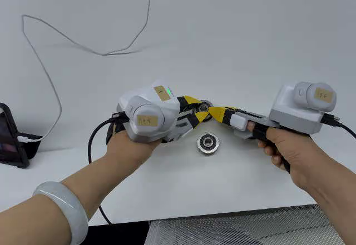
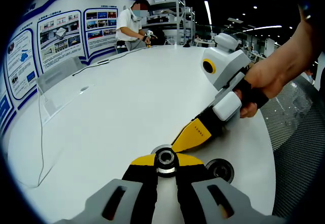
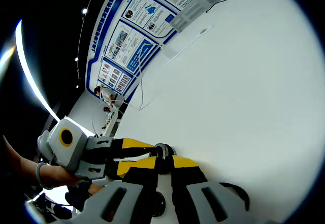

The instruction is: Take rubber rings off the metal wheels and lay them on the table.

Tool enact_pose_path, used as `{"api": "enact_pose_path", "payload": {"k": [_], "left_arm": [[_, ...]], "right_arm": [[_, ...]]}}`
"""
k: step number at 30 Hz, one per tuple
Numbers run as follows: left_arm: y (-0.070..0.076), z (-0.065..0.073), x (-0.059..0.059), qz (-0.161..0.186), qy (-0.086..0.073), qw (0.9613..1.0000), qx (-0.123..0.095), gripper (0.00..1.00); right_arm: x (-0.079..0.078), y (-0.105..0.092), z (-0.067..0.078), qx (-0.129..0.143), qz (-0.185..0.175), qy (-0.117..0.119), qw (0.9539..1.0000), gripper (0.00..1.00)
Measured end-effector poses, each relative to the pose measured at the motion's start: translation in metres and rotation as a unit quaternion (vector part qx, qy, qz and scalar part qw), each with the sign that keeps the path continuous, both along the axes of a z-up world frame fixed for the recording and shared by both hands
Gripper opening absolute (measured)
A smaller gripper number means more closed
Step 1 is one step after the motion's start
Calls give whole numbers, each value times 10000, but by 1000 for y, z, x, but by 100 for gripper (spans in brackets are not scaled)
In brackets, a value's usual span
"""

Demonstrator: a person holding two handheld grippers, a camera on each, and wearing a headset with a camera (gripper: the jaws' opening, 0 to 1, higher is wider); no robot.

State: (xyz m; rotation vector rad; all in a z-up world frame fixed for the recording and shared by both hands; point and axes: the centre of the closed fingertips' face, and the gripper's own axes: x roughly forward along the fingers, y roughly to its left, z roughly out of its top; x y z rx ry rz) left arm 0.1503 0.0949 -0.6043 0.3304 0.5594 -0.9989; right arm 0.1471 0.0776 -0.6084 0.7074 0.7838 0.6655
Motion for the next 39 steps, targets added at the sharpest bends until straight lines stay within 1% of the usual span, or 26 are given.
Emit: {"api": "enact_pose_path", "payload": {"k": [2,5,14,23,28,31,35,39], "left_arm": [[0,0,0,3,-1,10000,-1,14],[0,0,0,6,1,10000,-10,14],[0,0,0,6,-1,10000,-13,14],[0,0,0,8,3,10000,-13,14],[0,1,0,5,3,10000,-14,14],[0,1,0,2,3,10000,-13,14],[1,0,0,7,4,10000,-17,14],[1,0,0,6,6,10000,-17,14]], "right_arm": [[-1,1,1,42,57,16,10000,10],[-1,1,0,38,38,40,10000,9],[1,-1,1,-56,-16,-33,10000,15],[2,-1,3,-42,-26,-72,10000,15],[1,2,2,23,19,-12,10000,15],[2,2,2,72,-21,27,10000,15],[1,1,0,22,-4,62,10000,16],[1,1,1,54,-14,67,10000,16]]}}
